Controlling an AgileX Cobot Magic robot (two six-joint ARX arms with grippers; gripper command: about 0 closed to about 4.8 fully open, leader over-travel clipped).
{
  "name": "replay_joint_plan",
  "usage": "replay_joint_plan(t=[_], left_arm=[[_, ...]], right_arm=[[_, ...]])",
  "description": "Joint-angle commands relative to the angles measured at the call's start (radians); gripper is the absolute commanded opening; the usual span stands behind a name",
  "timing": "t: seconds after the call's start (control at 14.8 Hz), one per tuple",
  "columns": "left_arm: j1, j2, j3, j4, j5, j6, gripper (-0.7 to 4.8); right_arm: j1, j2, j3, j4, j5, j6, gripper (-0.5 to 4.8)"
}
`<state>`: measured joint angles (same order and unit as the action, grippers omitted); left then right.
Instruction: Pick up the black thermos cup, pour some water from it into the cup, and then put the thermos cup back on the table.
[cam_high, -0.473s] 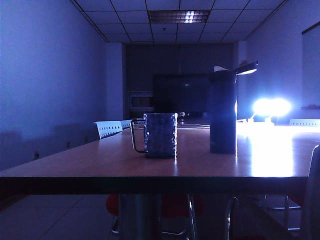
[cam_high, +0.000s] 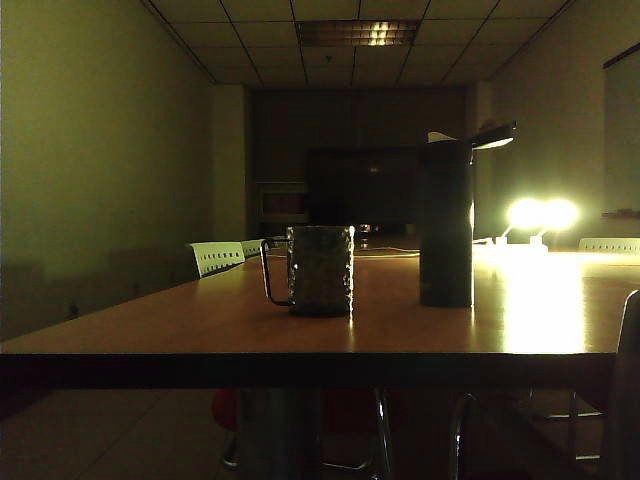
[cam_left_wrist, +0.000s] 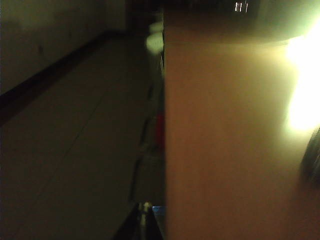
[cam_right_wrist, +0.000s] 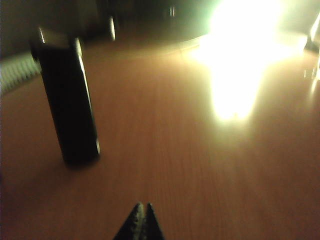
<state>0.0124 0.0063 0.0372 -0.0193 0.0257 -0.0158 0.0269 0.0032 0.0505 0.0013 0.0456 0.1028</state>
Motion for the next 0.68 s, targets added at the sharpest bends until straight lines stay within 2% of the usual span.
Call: replay_joint_plan(t=[0.07, 0.27, 0.68], left_arm=[[-0.002, 0.015, 0.108, -0.017, 0.023, -0.024, -0.08], [-0.002, 0.136, 0.259, -0.025, 0.031, -0.021, -0.08], [-0.013, 0.509, 0.571, -0.024, 0.281, -0.023, -0.08]], right_arm=[[0.0, 0.006, 0.075, -0.025, 0.0, 0.01, -0.06], [0.0, 0.07, 0.161, -0.049, -0.003, 0.027, -0.06], [0.003, 0.377, 0.406, -0.044, -0.057, 0.028, -0.06]])
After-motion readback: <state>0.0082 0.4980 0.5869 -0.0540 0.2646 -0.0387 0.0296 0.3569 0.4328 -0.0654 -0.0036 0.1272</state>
